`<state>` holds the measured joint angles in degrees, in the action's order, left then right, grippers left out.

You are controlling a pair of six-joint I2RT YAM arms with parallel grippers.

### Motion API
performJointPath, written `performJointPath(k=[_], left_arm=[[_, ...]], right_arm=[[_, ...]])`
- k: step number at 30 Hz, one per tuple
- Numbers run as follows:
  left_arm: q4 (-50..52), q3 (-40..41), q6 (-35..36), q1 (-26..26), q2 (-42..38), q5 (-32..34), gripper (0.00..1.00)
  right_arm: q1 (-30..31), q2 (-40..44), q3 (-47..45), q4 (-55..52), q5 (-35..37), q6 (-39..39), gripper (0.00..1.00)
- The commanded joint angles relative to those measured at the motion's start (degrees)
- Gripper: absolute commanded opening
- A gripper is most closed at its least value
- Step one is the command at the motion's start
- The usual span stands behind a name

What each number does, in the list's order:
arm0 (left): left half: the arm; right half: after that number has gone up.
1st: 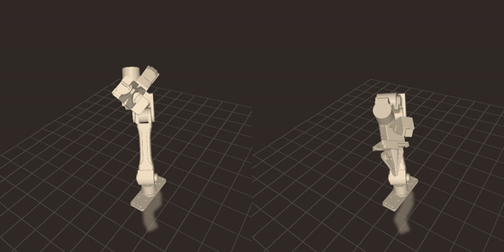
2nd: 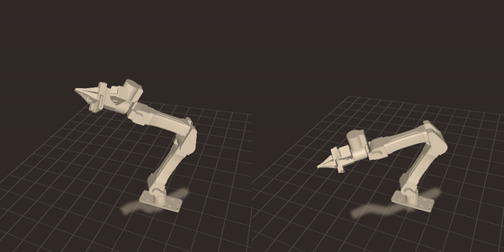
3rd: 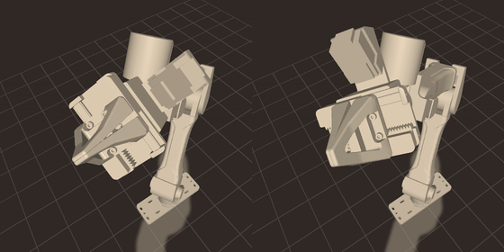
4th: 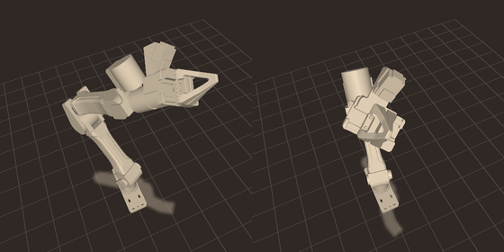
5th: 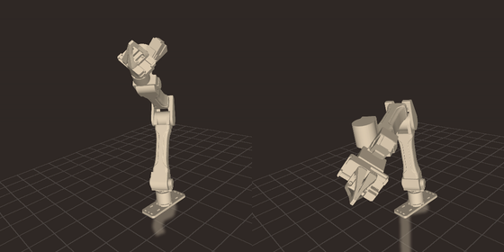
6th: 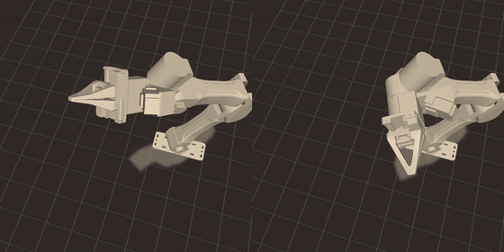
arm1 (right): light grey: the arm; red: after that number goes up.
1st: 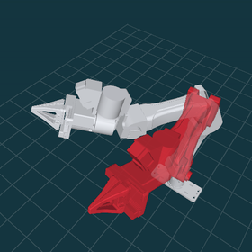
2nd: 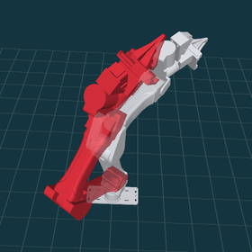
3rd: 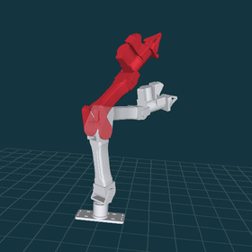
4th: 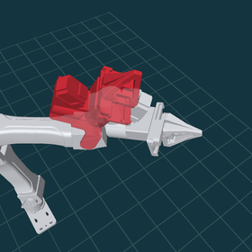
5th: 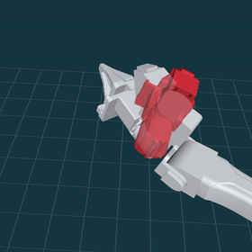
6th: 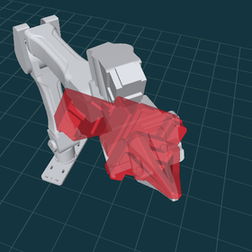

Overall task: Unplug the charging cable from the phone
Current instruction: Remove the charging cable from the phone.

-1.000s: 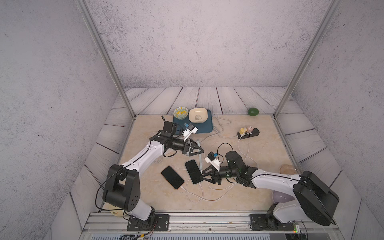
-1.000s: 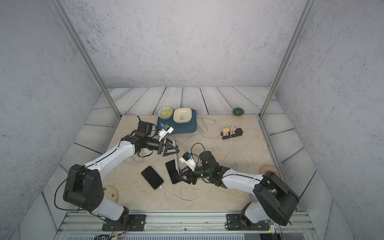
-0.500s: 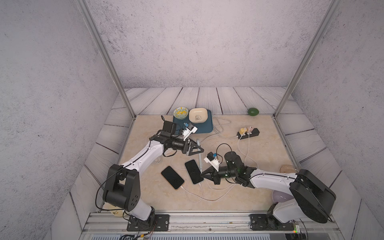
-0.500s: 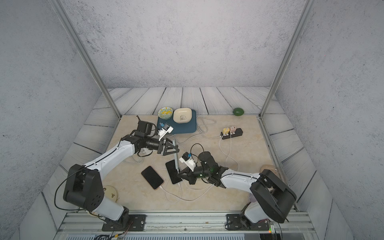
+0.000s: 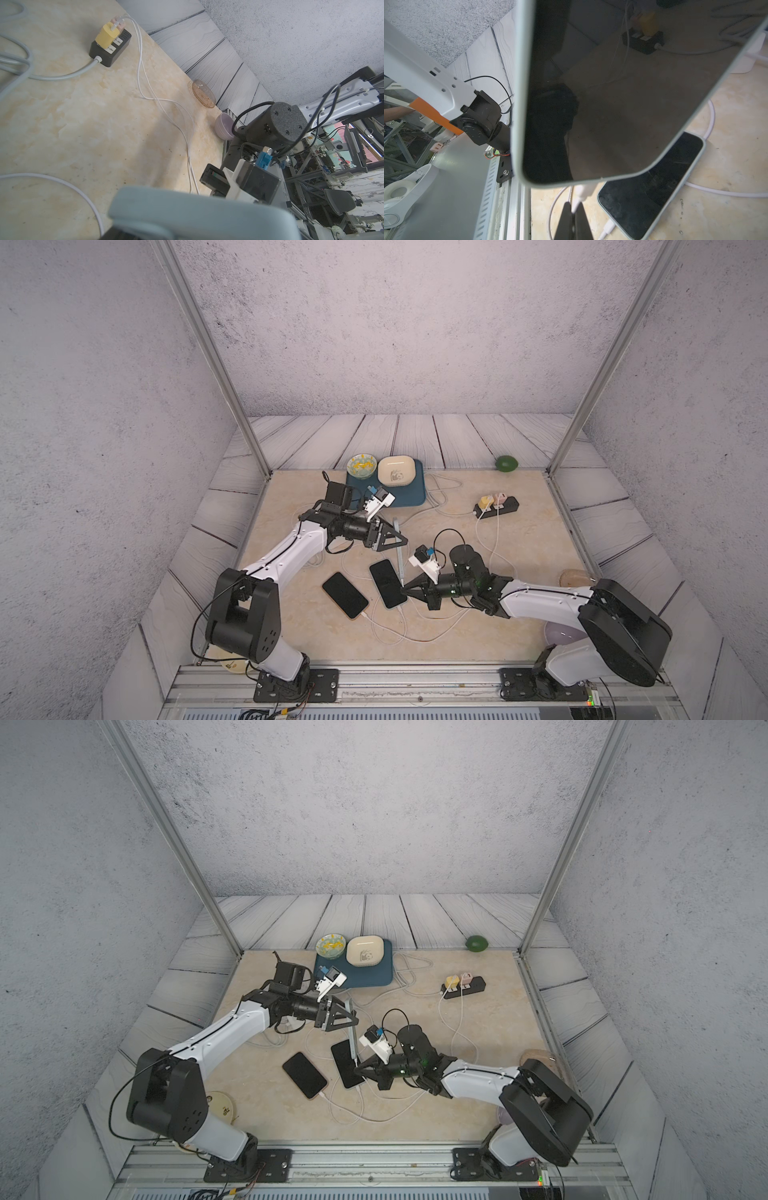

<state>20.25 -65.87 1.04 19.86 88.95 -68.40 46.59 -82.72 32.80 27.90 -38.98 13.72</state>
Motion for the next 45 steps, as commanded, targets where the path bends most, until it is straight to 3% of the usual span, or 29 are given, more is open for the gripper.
performJointPath(k=[1,10,14,24,33,38,45], left_arm=[[-1.5,-2.5,-0.2,-1.0,-0.1,-2.2,0.0],[-1.5,-2.5,-0.2,-1.3,-0.2,-3.0,0.0],[-0.1,-2.4,1.5,-1.3,-0.3,-3.1,0.0],[5.5,-2.5,8.3,-1.3,-1.0,-4.5,0.0],[9.5,-3.1,12.3,-1.3,-0.8,-6.3,0.0],[10.3,-3.1,13.2,-1.3,-0.8,-6.5,0.0],[11.5,-3.5,14.4,-1.3,-0.8,-6.9,0.0]], right_arm=[[0.8,-0.8,-1.4,1.2,-1.2,0.4,0.0],[0.9,-1.5,-2.0,1.8,-0.6,0.6,0.0],[0.5,-0.9,-0.5,-3.5,4.3,0.7,0.0],[-2.8,-0.8,7.8,-25.7,35.0,4.6,0.0],[-9.9,-3.6,13.3,-39.8,51.1,11.3,0.0],[-16.8,-6.4,14.9,-45.1,53.5,14.0,0.01],[-20.5,-9.4,17.0,-48.8,53.8,14.2,0.07]])
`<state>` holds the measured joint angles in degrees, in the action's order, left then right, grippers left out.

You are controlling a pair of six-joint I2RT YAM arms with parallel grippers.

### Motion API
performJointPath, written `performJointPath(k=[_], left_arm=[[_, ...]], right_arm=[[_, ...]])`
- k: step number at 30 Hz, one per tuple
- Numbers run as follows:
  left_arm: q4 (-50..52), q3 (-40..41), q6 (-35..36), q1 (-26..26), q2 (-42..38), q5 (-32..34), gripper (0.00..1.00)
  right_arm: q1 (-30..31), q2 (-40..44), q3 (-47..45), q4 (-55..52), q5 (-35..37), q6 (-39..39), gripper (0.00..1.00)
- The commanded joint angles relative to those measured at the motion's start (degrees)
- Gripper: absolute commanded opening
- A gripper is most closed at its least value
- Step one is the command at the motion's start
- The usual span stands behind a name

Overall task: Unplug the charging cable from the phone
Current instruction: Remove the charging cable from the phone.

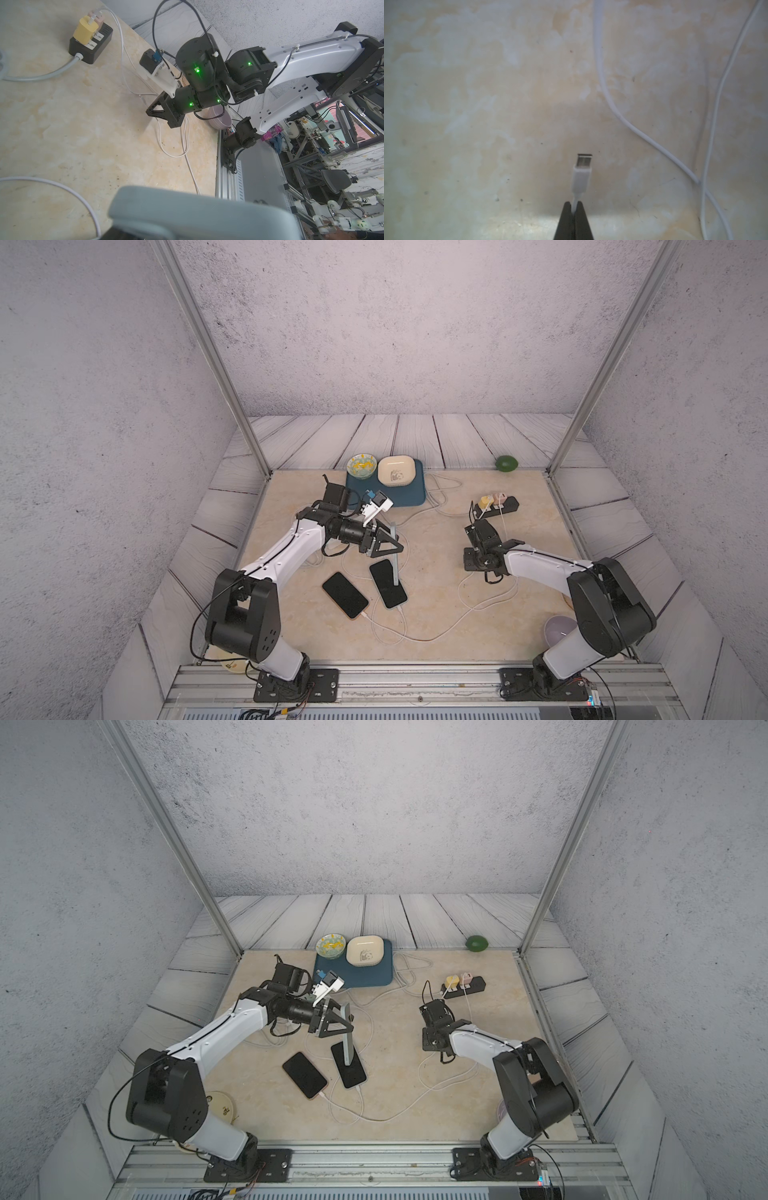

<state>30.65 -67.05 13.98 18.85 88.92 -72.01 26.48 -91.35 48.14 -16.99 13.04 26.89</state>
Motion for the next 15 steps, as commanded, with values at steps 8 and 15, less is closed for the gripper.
performJointPath(k=[8,15], left_arm=[[5.5,-3.3,5.7,-0.3,-0.5,-4.8,0.0],[9.7,-3.8,11.4,-0.3,-0.7,-6.0,0.0]], right_arm=[[-1.3,1.2,2.5,-3.8,-1.0,-0.8,0.3],[-1.4,7.4,2.7,-0.6,-10.8,-7.9,0.51]])
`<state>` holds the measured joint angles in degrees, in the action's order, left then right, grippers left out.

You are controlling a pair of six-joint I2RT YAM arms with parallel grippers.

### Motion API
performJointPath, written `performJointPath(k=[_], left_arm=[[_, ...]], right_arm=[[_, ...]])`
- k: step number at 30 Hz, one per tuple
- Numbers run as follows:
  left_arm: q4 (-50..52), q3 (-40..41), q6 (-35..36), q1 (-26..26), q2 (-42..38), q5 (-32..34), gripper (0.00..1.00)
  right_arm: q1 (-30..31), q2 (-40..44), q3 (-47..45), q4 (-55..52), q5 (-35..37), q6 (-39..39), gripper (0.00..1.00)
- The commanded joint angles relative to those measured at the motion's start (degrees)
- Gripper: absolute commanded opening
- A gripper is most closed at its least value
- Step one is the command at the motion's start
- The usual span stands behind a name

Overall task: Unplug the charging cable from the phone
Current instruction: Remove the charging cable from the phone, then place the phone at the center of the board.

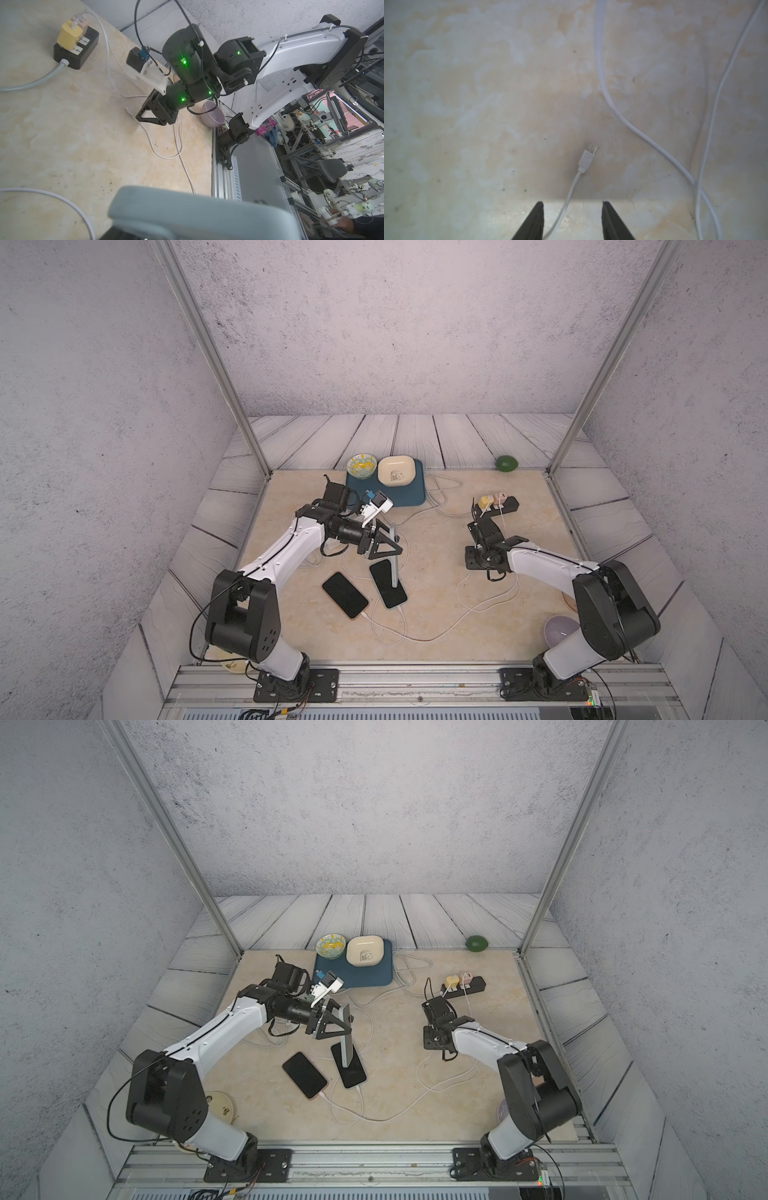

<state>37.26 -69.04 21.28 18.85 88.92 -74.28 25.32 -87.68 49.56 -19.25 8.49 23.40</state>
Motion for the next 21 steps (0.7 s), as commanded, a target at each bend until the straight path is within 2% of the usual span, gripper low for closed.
performJointPath(k=[1,5,10,17,21], left_arm=[[3.5,-1.8,4.7,-0.2,-0.8,-3.8,0.0],[4.0,-1.6,6.1,-0.2,-1.3,-3.8,0.0],[4.1,-1.5,6.4,-0.2,-1.4,-4.2,0.0],[4.1,-1.6,6.4,-0.1,-1.3,-4.4,0.0],[4.1,-1.6,6.4,0.0,-1.4,-4.4,0.0]], right_arm=[[-0.3,4.9,1.1,2.5,-8.9,-6.0,0.54],[-0.2,9.2,0.4,5.7,-22.0,-11.0,0.66],[-0.3,13.4,-0.9,9.8,-34.8,-12.7,0.76],[0.1,14.2,-2.4,18.9,-52.7,-8.5,0.86],[1.8,14.3,-4.2,26.0,-56.6,-5.4,0.92]])
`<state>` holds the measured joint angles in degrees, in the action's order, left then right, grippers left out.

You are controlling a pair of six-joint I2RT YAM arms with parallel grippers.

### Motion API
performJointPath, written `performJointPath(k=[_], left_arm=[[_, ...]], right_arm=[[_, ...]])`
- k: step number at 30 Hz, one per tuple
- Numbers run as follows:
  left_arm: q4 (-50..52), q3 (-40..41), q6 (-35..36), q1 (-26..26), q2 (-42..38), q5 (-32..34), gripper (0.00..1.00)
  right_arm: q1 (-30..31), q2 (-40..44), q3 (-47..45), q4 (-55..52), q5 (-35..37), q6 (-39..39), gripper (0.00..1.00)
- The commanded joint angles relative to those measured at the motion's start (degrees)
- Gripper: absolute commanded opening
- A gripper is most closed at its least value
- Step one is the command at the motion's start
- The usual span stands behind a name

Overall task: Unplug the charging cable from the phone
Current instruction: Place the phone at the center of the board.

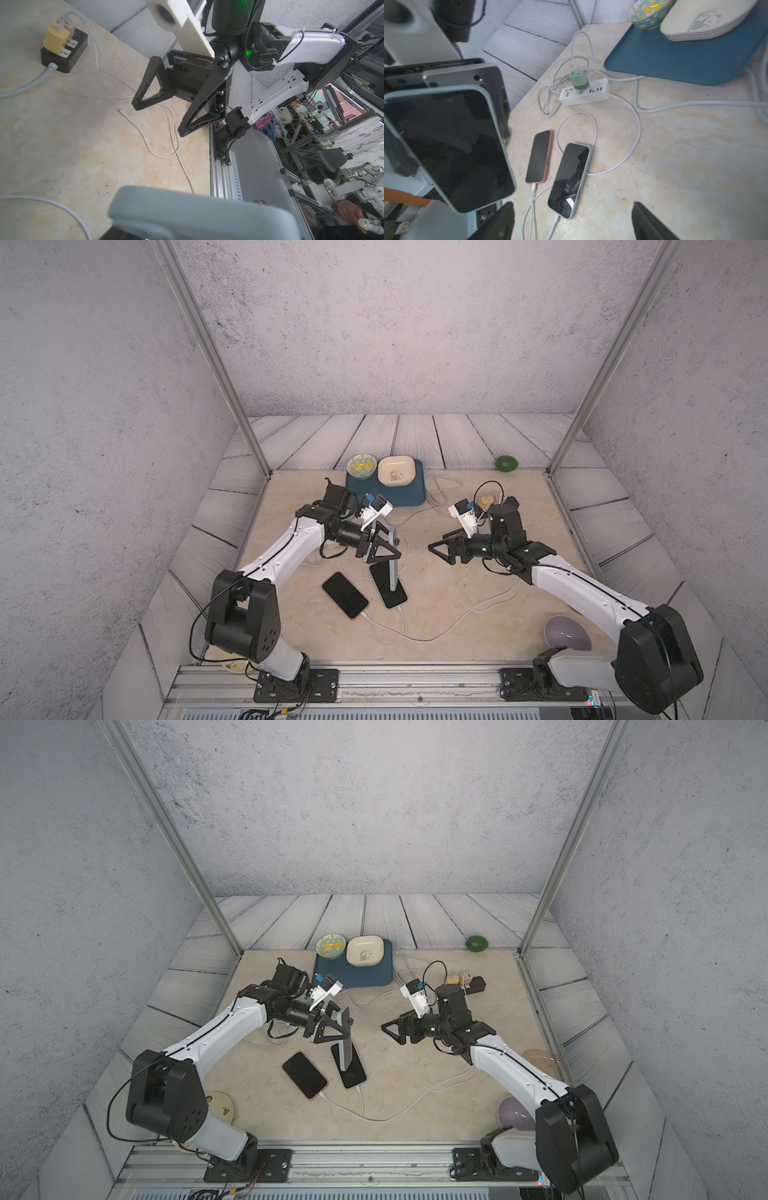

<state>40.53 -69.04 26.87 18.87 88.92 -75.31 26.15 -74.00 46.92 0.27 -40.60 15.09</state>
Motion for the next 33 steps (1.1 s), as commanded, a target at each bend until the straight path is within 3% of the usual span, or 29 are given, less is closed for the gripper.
performJointPath(k=[1,5,13,33], left_arm=[[0.9,-1.6,0.8,0.0,-1.4,-3.3,0.0],[0.8,-1.6,0.8,0.1,-1.3,-3.0,0.0],[0.8,-1.8,0.6,0.3,-1.2,-3.0,0.0],[1.0,-1.7,0.8,0.4,-1.1,-2.9,0.0]], right_arm=[[1.7,0.6,-2.0,8.3,-8.0,3.7,0.93],[5.0,0.5,-2.0,11.7,-7.1,3.9,0.99],[11.6,-2.6,0.3,11.0,-4.9,1.1,0.99],[18.2,-10.1,6.2,11.4,-2.0,-1.1,0.99]])
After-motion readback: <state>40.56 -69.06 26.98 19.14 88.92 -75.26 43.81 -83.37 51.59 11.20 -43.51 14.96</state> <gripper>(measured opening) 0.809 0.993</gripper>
